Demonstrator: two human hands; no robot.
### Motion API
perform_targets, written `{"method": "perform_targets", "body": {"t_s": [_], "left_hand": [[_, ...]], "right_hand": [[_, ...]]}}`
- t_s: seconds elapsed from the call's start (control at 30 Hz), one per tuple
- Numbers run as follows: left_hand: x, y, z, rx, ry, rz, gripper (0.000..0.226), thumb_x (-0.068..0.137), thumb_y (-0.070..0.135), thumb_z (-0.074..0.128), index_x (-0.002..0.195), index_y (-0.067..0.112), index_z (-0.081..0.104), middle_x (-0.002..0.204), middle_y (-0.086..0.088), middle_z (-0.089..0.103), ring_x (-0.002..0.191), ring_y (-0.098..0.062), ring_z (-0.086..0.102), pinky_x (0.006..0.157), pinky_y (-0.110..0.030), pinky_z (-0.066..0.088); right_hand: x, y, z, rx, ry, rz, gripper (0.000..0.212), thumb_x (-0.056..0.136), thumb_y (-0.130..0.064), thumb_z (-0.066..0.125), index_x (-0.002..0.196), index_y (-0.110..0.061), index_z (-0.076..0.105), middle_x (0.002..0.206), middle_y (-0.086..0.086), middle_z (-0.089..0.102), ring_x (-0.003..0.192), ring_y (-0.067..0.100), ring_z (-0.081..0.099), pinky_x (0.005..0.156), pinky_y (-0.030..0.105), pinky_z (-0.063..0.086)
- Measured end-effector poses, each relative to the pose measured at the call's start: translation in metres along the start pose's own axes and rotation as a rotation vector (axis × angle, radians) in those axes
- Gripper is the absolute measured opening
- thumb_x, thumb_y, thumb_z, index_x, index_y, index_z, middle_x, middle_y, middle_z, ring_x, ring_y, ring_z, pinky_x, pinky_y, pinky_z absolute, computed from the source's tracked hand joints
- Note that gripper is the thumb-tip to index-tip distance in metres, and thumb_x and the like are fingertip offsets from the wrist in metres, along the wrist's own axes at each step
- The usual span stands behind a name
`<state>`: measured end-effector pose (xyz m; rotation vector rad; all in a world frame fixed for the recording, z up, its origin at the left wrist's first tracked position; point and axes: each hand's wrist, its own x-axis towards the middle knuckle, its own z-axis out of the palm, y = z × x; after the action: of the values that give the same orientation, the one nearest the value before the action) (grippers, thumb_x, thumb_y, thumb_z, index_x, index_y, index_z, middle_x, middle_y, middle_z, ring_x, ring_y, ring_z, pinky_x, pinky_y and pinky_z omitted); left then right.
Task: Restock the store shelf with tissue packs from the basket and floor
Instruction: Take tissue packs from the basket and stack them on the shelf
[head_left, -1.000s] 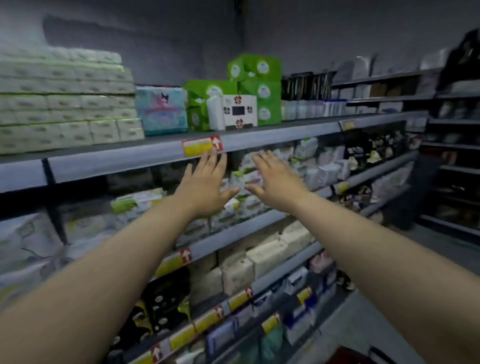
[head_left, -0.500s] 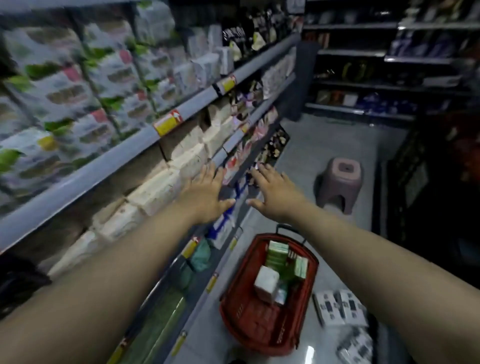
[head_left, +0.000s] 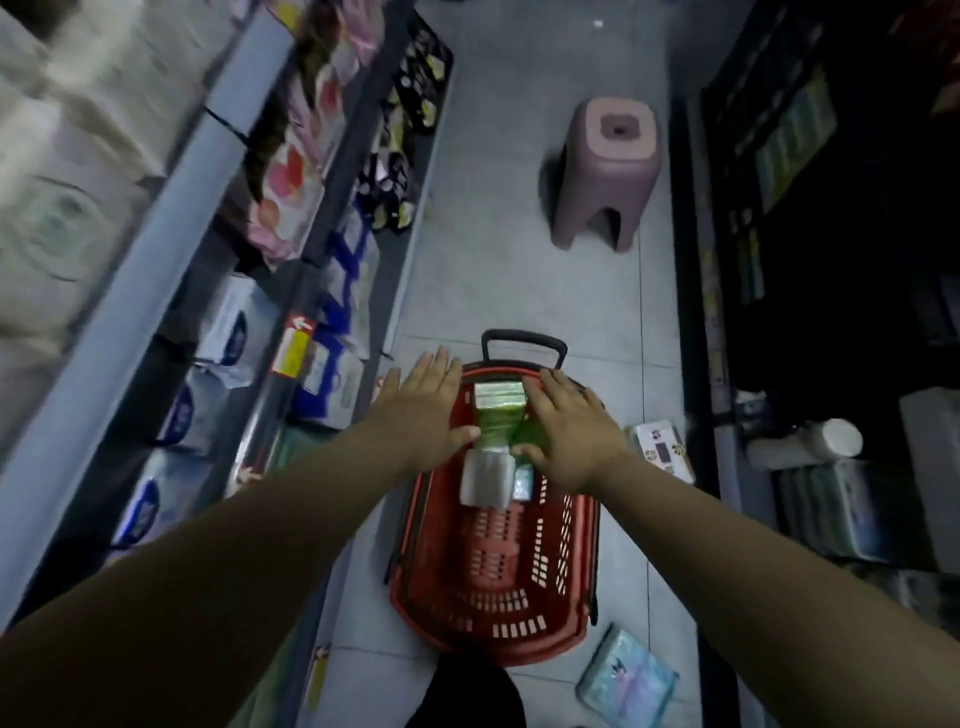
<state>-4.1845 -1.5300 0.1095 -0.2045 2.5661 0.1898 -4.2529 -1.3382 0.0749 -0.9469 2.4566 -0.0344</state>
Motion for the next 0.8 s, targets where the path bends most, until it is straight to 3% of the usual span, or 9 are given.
{"method": "perform_targets", "body": {"t_s": [0.17, 0.3, 0.4, 0.57, 0.7, 0.8], "left_hand": [[0.074, -0.007, 0.078, 0.053, 0.002, 0.103, 0.088, 0.094, 0.059, 0.039, 0.154, 0.012, -0.005, 0.162, -0.009, -0.011, 0.15, -0.023, -0.006, 0.118, -0.046, 0.001], [0.119, -0.012, 0.143, 0.021, -0.072, 0.144, 0.088, 0.095, 0.056, 0.041, 0.154, 0.013, -0.008, 0.161, -0.008, -0.015, 0.149, -0.022, -0.01, 0.118, -0.046, -0.001], [0.14, -0.014, 0.189, -0.022, -0.103, 0.16, 0.087, 0.095, 0.056, 0.04, 0.154, 0.014, -0.009, 0.161, -0.007, -0.017, 0.149, -0.022, -0.012, 0.118, -0.045, -0.001], [0.154, -0.009, 0.256, -0.114, -0.073, 0.171, 0.087, 0.095, 0.054, 0.043, 0.154, 0.014, -0.006, 0.162, -0.008, -0.012, 0.149, -0.022, -0.01, 0.118, -0.043, -0.002], [0.152, -0.006, 0.289, -0.201, -0.05, 0.162, 0.086, 0.094, 0.049, 0.049, 0.155, 0.013, -0.001, 0.162, -0.008, -0.009, 0.15, -0.023, -0.007, 0.121, -0.046, 0.006], [0.147, -0.009, 0.304, -0.243, -0.035, 0.136, 0.087, 0.093, 0.046, 0.053, 0.155, 0.012, 0.002, 0.163, -0.009, -0.005, 0.15, -0.024, -0.006, 0.12, -0.048, 0.01]], "right_hand": [[0.049, 0.031, 0.081, 0.052, -0.046, 0.099, 0.092, 0.092, -0.057, 0.047, 0.156, -0.017, -0.006, 0.163, 0.01, -0.01, 0.15, 0.024, -0.011, 0.121, 0.045, 0.0], [0.083, 0.054, 0.137, 0.004, -0.09, 0.153, 0.103, 0.089, -0.053, 0.056, 0.153, -0.015, -0.015, 0.16, 0.011, -0.019, 0.148, 0.026, -0.017, 0.122, 0.047, -0.001], [0.107, 0.07, 0.168, -0.066, -0.117, 0.203, 0.106, 0.089, -0.044, 0.06, 0.151, -0.012, -0.021, 0.158, 0.013, -0.027, 0.147, 0.027, -0.022, 0.121, 0.046, -0.003], [0.138, 0.096, 0.206, -0.121, -0.119, 0.275, 0.122, 0.082, -0.045, 0.07, 0.149, -0.013, -0.026, 0.149, 0.011, -0.041, 0.144, 0.028, -0.027, 0.12, 0.047, -0.004], [0.151, 0.11, 0.233, -0.15, -0.102, 0.289, 0.125, 0.079, -0.022, 0.076, 0.148, -0.019, -0.028, 0.154, 0.014, -0.035, 0.145, 0.028, -0.026, 0.12, 0.045, -0.003], [0.147, 0.11, 0.242, -0.157, -0.038, 0.28, 0.118, 0.078, -0.015, 0.073, 0.152, -0.022, -0.019, 0.161, 0.015, -0.009, 0.149, 0.032, -0.008, 0.12, 0.045, 0.003]]}}
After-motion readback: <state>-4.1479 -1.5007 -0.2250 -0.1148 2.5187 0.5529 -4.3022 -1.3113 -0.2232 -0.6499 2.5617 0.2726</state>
